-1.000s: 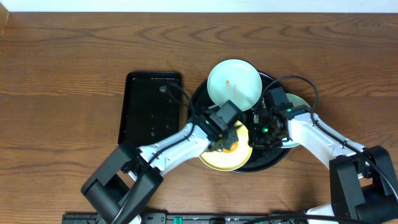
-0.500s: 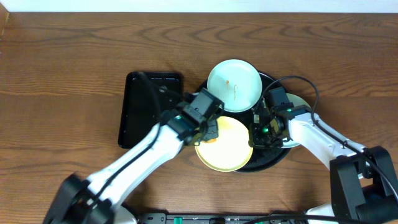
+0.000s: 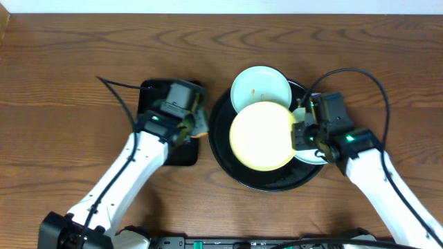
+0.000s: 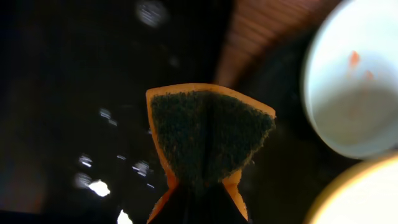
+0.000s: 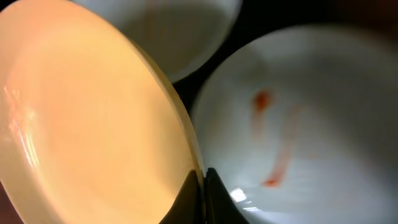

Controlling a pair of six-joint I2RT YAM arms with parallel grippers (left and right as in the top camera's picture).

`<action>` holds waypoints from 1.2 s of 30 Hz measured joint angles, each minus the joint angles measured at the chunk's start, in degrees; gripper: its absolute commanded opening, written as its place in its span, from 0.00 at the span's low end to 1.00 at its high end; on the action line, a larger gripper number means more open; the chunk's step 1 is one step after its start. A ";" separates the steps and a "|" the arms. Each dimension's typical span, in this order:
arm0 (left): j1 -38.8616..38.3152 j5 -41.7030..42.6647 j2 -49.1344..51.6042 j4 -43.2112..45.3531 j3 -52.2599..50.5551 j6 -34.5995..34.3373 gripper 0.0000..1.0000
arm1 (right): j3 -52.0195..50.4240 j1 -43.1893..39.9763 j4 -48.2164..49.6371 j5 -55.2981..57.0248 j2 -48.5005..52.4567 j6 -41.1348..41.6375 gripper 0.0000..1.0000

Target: Clean dirty plates on tray and stack at the side

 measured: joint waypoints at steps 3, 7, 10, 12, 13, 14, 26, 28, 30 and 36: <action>3.43 0.42 0.00 0.04 0.00 4.13 0.07 | 0.00 1.38 0.59 7.48 -2.86 -2.51 0.01; 7.17 1.99 0.35 0.00 0.00 10.80 0.08 | 0.00 5.01 2.03 17.14 -4.59 -6.29 0.01; 9.16 2.47 1.64 0.00 0.00 14.47 0.07 | 0.00 8.48 3.04 23.82 -4.59 -8.61 0.01; 9.94 2.69 2.82 -0.02 0.00 15.80 0.07 | 0.00 10.97 3.78 28.04 -4.59 -9.90 0.01; 10.21 2.78 3.34 0.02 0.00 16.22 0.07 | 0.00 12.41 4.22 30.25 -4.59 -10.56 0.01; 10.34 2.86 3.82 0.02 0.00 16.59 0.07 | 0.00 13.90 4.70 32.41 -4.59 -11.15 0.01; 10.32 3.32 4.72 0.13 0.00 17.88 0.07 | 0.00 24.94 10.25 50.53 -4.59 -18.40 0.01; 10.32 3.32 4.72 0.13 0.00 17.90 0.07 | 0.00 24.90 10.23 51.49 -4.59 -18.27 0.01; 10.32 3.32 4.72 0.13 0.00 17.90 0.07 | 0.00 24.59 10.16 51.67 -4.59 -17.73 0.01; 10.32 3.32 4.72 0.13 0.00 17.90 0.07 | 0.00 18.82 8.50 46.42 -4.59 -11.08 0.01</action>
